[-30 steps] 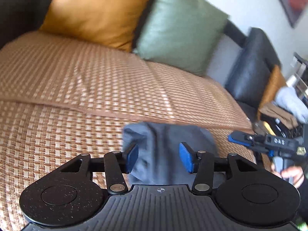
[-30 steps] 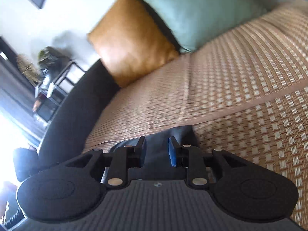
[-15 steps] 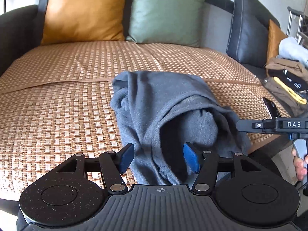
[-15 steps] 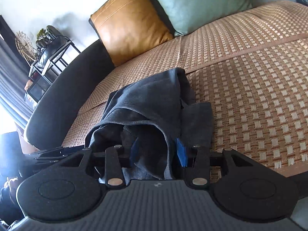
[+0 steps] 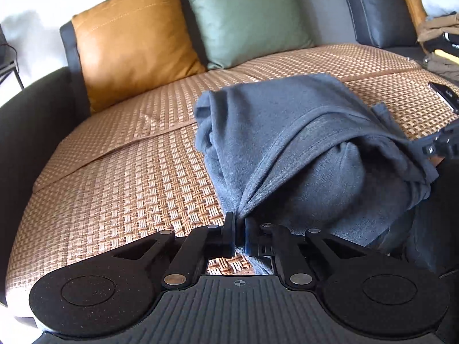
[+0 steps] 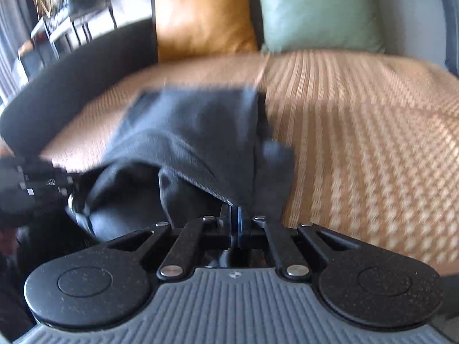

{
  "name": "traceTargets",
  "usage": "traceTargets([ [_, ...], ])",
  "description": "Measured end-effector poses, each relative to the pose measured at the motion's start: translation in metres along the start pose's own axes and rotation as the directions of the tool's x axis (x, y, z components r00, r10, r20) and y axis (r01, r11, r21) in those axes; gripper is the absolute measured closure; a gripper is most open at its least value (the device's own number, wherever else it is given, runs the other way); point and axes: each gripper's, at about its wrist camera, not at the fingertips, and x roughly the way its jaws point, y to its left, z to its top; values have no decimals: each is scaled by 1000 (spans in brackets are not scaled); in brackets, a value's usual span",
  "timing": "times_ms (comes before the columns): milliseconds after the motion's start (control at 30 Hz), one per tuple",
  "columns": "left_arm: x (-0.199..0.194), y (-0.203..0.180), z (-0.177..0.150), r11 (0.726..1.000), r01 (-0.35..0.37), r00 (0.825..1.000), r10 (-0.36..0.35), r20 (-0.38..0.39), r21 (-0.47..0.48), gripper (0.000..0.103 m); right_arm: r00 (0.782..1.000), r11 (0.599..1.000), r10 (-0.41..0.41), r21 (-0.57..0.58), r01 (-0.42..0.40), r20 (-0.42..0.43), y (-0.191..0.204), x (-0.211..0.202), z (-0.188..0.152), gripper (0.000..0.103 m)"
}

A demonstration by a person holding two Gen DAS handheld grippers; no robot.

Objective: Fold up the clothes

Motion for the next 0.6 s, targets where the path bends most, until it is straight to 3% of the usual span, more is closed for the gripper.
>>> traceTargets([
  [100, -8, 10, 3, 999, 39, 999, -39, -8, -24, 72, 1000, 999, 6, 37, -6, 13, -2, -3, 0, 93],
  [133, -14, 18, 4, 997, 61, 998, -62, -9, -53, 62, 1000, 999, 15, 49, -16, 19, -4, -9, 4, 84],
  [200, -28, 36, 9, 983, 118, 993, -119, 3, -142, 60, 997, 996, 45, 79, -50, 65, -8, -28, 13, 81],
  [300, -48, 54, 27, 939, 214, 977, -204, 65, -267, 58, 979, 983, 122, 120, -142, 162, -7, -50, 29, 76],
  [367, -47, 51, 48, 914, 286, 958, -261, 122, -288, 52, 966, 972, 163, 135, -192, 201, -3, -46, 44, 76],
  [433, -38, 40, 65, 889, 353, 935, -318, 159, -292, 52, 959, 967, 180, 139, -213, 220, 2, -29, 57, 76],
  [467, -29, 33, 71, 882, 375, 926, -343, 157, -285, 52, 957, 965, 186, 141, -220, 222, 4, -19, 60, 76],
  [600, 2, 0, 59, 902, 370, 927, -373, 33, -222, 52, 967, 968, 206, 116, -224, 150, 13, 10, 50, 77],
])
